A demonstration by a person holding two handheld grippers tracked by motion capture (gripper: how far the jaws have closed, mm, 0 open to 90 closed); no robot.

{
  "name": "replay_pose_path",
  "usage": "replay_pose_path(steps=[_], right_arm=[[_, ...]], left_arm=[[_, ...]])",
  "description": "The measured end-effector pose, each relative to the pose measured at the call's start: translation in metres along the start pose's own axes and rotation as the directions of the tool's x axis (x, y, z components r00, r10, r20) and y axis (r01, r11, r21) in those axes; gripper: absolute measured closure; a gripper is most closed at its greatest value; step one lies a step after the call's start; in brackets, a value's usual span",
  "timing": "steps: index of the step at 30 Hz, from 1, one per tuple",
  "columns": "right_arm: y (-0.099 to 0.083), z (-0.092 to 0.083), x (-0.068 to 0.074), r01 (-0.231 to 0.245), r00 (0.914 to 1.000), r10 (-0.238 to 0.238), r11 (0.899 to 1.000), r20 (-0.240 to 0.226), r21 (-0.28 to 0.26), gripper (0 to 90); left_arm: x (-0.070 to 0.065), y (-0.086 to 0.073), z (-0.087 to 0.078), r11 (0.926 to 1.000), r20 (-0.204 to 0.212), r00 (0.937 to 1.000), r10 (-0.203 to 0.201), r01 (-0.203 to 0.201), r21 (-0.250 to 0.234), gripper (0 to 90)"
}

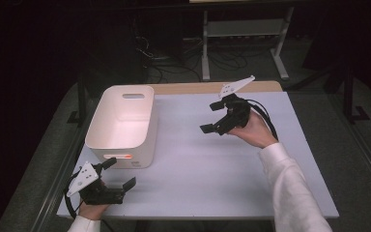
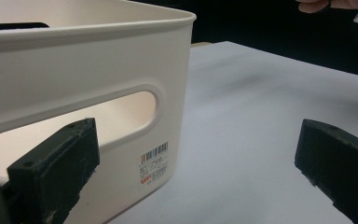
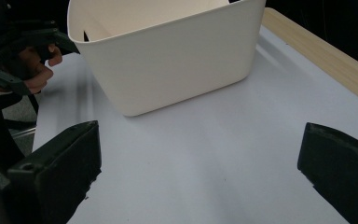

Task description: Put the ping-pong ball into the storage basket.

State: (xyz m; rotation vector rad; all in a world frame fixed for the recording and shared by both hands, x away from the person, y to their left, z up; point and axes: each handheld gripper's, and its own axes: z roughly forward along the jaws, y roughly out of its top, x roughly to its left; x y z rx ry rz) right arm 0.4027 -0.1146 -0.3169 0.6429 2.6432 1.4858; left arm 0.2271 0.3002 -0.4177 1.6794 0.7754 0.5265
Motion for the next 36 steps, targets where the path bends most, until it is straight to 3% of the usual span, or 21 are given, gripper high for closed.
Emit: replay_pose_path(steps=[7,21,28,36], right_arm=[[-0.009,-0.007,0.0,0.003,0.9999,-0.003,1.0,0.012,-0.011,0.0],[-0.042,-0.021,-0.003,-0.034,0.9989,0.036,0.998,0.032,-0.048,0.0],[-0.056,-0.028,-0.003,-0.052,0.9965,0.056,0.997,0.062,-0.059,0.0],[-0.07,-0.032,0.002,-0.038,0.9961,0.042,0.998,0.077,-0.053,0.0]], left_arm=[[0.0,0.0,0.0,1.0,0.0,1.0,0.003,-0.003,0.001,0.0],[0.0,0.0,0.0,1.0,-0.008,1.0,0.0,0.0,0.004,0.0],[0.0,0.0,0.0,1.0,-0.01,0.9999,0.005,-0.005,0.007,0.0],[0.0,0.0,0.0,1.0,-0.011,0.9999,0.006,-0.006,0.008,0.0]])
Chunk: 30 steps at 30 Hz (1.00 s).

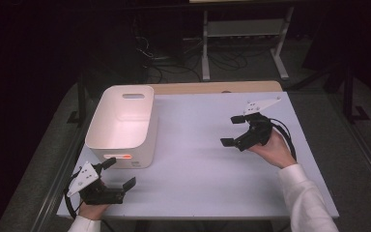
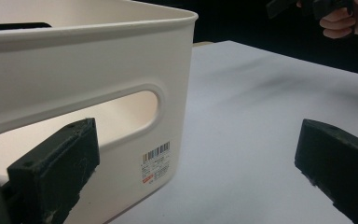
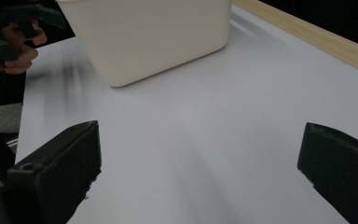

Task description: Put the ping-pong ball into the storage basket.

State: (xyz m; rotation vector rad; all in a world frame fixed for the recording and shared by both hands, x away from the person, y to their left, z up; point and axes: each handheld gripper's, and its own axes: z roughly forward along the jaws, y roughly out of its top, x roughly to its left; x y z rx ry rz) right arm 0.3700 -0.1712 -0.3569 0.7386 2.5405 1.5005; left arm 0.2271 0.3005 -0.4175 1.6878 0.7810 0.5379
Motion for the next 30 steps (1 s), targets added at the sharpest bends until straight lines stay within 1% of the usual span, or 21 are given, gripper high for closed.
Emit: replay_pose_path(steps=[1,2,4,7,12,14,15,17,20,22,25,30], right_arm=[[-0.002,-0.001,0.001,-0.008,1.0,0.008,1.0,0.004,-0.002,0.0],[-0.003,-0.002,0.001,-0.004,1.0,0.004,1.0,0.007,-0.005,0.0],[-0.007,-0.004,0.002,0.002,0.9999,-0.002,1.0,0.011,-0.008,0.0],[-0.012,-0.008,0.004,-0.002,0.9999,0.002,1.0,0.016,-0.016,0.0],[-0.018,-0.013,0.007,-0.005,0.9999,0.006,0.999,0.013,-0.041,0.0],[-0.019,-0.014,0.008,-0.009,0.9999,0.009,0.999,0.005,-0.045,0.0],[-0.02,-0.014,0.009,-0.013,0.9999,0.013,0.999,0.004,-0.049,0.0],[-0.021,-0.015,0.011,-0.002,1.0,0.002,0.998,0.008,-0.056,0.0],[-0.024,-0.017,0.013,-0.009,0.9999,0.009,0.998,0.007,-0.067,0.0],[-0.027,-0.018,0.015,-0.004,0.9999,0.005,0.997,0.015,-0.074,0.0],[-0.031,-0.02,0.016,-0.012,0.9998,0.013,0.997,0.017,-0.078,0.0],[-0.04,-0.024,0.016,-0.021,0.9988,0.025,0.995,0.041,-0.099,0.0]], left_arm=[[0.0,0.0,0.0,1.0,0.0,1.0,-0.002,0.002,-0.001,0.0],[0.0,0.0,0.0,1.0,-0.001,1.0,-0.004,0.004,0.0,0.0],[0.0,0.0,0.0,1.0,0.0,1.0,0.0,0.0,-0.001,0.0],[0.0,0.0,-0.001,0.9999,-0.001,0.9999,0.011,-0.011,0.009,0.0],[0.0,0.0,0.0,0.9999,-0.002,1.0,0.008,-0.008,0.01,0.0],[0.0,0.0,0.001,1.0,-0.002,1.0,-0.001,0.001,0.005,0.0],[0.0,0.0,0.0,1.0,-0.003,1.0,-0.002,0.002,0.006,0.0],[0.0,0.0,0.0,1.0,-0.003,1.0,0.004,-0.004,0.006,0.0],[0.0,0.0,0.0,1.0,-0.003,1.0,0.005,-0.005,0.008,0.0],[0.0,0.0,0.0,1.0,-0.003,1.0,0.005,-0.005,0.007,0.0],[0.0,0.0,0.0,1.0,-0.003,1.0,0.004,-0.004,0.006,0.0],[0.0,0.0,0.0,1.0,-0.001,1.0,0.005,-0.005,0.008,0.0]])
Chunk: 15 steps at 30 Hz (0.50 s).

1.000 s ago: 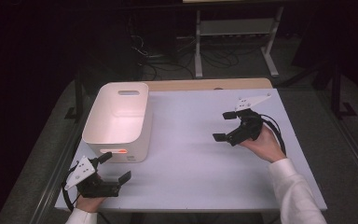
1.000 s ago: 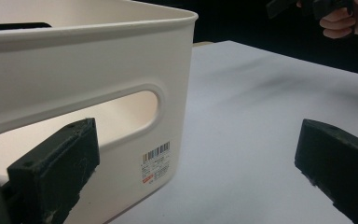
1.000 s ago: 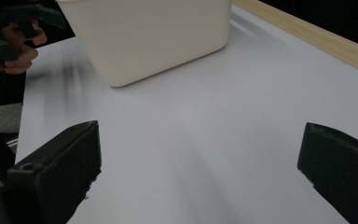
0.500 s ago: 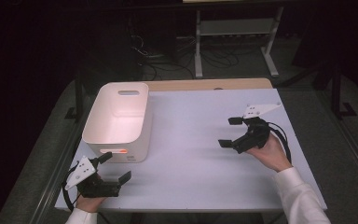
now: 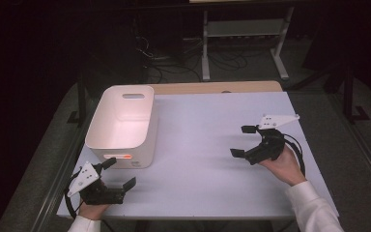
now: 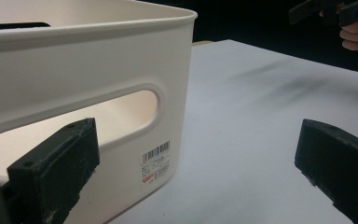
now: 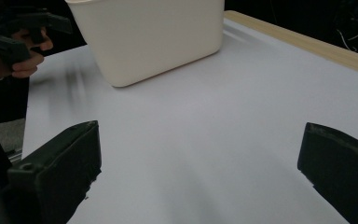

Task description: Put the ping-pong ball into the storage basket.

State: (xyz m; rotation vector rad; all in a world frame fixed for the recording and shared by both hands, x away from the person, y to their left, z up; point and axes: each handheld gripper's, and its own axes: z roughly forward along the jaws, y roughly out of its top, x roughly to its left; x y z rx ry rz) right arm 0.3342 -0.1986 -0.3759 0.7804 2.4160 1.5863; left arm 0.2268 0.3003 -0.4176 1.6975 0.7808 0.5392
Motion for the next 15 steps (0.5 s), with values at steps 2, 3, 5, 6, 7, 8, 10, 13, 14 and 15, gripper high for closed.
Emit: replay_pose_path(steps=[2,3,5,6,7,8,10,13,14,15], right_arm=[[-0.003,-0.002,0.0,-0.005,1.0,0.005,1.0,0.007,0.011,0.0],[-0.004,-0.003,0.001,-0.002,0.9999,0.002,1.0,0.011,0.004,0.0],[-0.005,-0.006,0.001,-0.007,0.9999,0.007,1.0,0.013,-0.006,0.0],[-0.006,-0.007,0.001,-0.005,0.9998,0.005,1.0,0.019,-0.013,0.0],[-0.007,-0.008,0.001,-0.004,0.9997,0.004,1.0,0.022,-0.021,0.0],[-0.008,-0.01,0.002,-0.006,0.9997,0.006,1.0,0.023,-0.026,0.0],[-0.011,-0.012,0.002,-0.001,0.9995,0.002,0.999,0.03,-0.036,0.0],[-0.015,-0.014,0.002,-0.002,0.9991,0.003,0.999,0.042,-0.041,0.0],[-0.016,-0.016,0.002,-0.007,0.999,0.009,0.999,0.044,-0.042,0.0],[-0.017,-0.016,0.002,-0.005,0.9989,0.008,0.999,0.046,-0.047,0.0]], left_arm=[[0.0,0.0,0.0,1.0,0.001,1.0,0.0,0.0,-0.001,0.0],[0.0,0.0,0.0,1.0,0.001,1.0,-0.006,0.006,-0.004,0.0],[-0.001,0.0,0.001,1.0,0.001,1.0,-0.008,0.008,-0.005,0.0],[-0.001,0.0,0.001,1.0,0.002,1.0,-0.006,0.006,-0.007,0.0],[-0.001,0.0,0.001,1.0,0.002,1.0,-0.007,0.007,-0.007,0.0],[-0.001,0.0,0.001,0.9999,0.001,1.0,-0.01,0.01,-0.009,0.0],[-0.001,0.0,0.001,0.9999,0.0,0.9999,-0.011,0.011,-0.009,0.0],[-0.001,0.0,0.001,0.9999,0.002,1.0,-0.009,0.009,-0.009,0.0],[-0.001,0.0,0.001,0.9999,0.002,0.9999,-0.011,0.011,-0.008,0.0],[-0.001,0.0,0.001,0.9999,0.002,0.9999,-0.01,0.01,-0.009,0.0]])
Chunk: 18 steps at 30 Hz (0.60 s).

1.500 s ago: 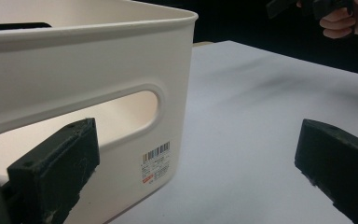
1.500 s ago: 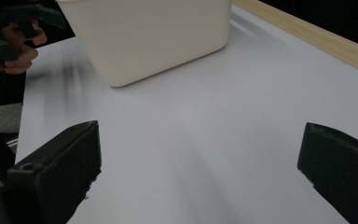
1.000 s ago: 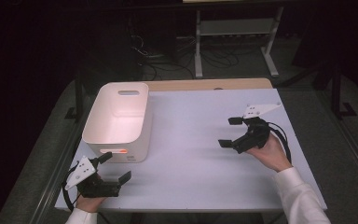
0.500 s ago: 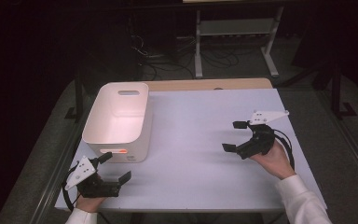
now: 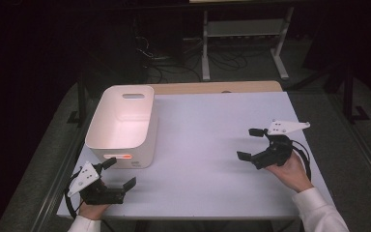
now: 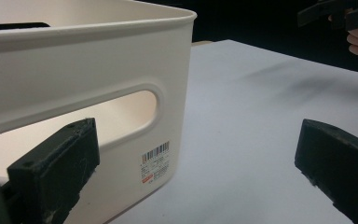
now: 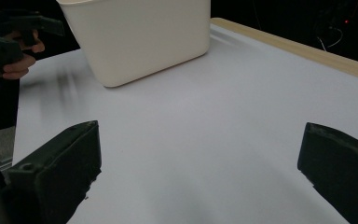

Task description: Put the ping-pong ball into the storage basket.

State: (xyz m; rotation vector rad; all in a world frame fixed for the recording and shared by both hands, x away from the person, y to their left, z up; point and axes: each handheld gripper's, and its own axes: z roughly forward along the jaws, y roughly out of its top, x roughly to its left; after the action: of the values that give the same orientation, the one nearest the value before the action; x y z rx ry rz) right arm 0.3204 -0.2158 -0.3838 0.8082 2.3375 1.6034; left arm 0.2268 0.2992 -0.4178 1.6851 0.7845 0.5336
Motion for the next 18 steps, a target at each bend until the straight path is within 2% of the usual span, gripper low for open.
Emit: replay_pose_path(steps=[9,18], right_arm=[[-0.011,-0.007,0.003,-0.003,0.9998,0.003,1.0,0.018,-0.01,0.0],[-0.024,-0.018,0.004,-0.006,0.9984,0.009,0.999,0.057,-0.04,0.0]], left_arm=[[0.0,0.0,0.0,1.0,0.001,1.0,0.001,-0.001,-0.002,0.0],[0.001,0.0,-0.001,1.0,-0.002,1.0,0.004,-0.004,0.002,0.0]])
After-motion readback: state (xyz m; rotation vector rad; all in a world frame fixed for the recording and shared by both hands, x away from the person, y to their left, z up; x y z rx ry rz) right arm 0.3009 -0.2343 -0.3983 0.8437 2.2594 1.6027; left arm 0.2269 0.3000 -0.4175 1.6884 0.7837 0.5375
